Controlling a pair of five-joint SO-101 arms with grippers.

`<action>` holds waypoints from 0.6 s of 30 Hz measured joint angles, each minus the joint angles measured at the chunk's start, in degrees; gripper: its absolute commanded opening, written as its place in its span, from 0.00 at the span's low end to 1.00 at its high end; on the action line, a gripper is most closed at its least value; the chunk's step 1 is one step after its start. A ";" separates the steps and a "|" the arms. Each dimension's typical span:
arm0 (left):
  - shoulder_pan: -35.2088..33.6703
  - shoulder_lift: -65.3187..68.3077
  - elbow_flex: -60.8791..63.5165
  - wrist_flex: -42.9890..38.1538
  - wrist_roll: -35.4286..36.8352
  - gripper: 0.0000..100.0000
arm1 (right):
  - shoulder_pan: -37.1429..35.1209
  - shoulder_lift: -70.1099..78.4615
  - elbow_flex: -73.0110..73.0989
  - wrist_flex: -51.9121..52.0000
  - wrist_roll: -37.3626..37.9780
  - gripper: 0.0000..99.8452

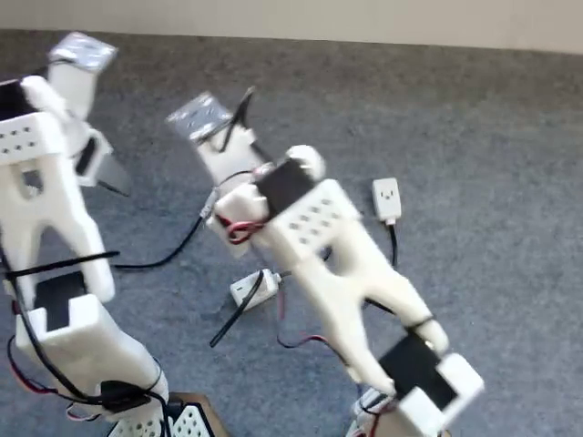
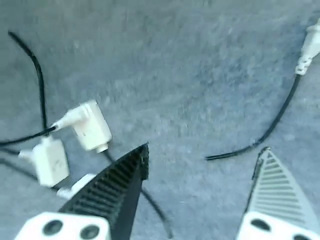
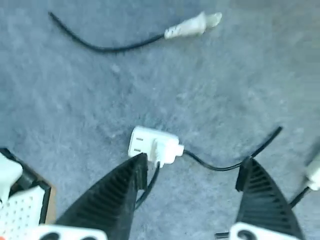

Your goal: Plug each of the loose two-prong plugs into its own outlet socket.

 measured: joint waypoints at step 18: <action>25.76 -24.00 56.88 -19.34 -9.58 0.33 | 22.95 -42.46 46.86 -21.98 4.75 0.27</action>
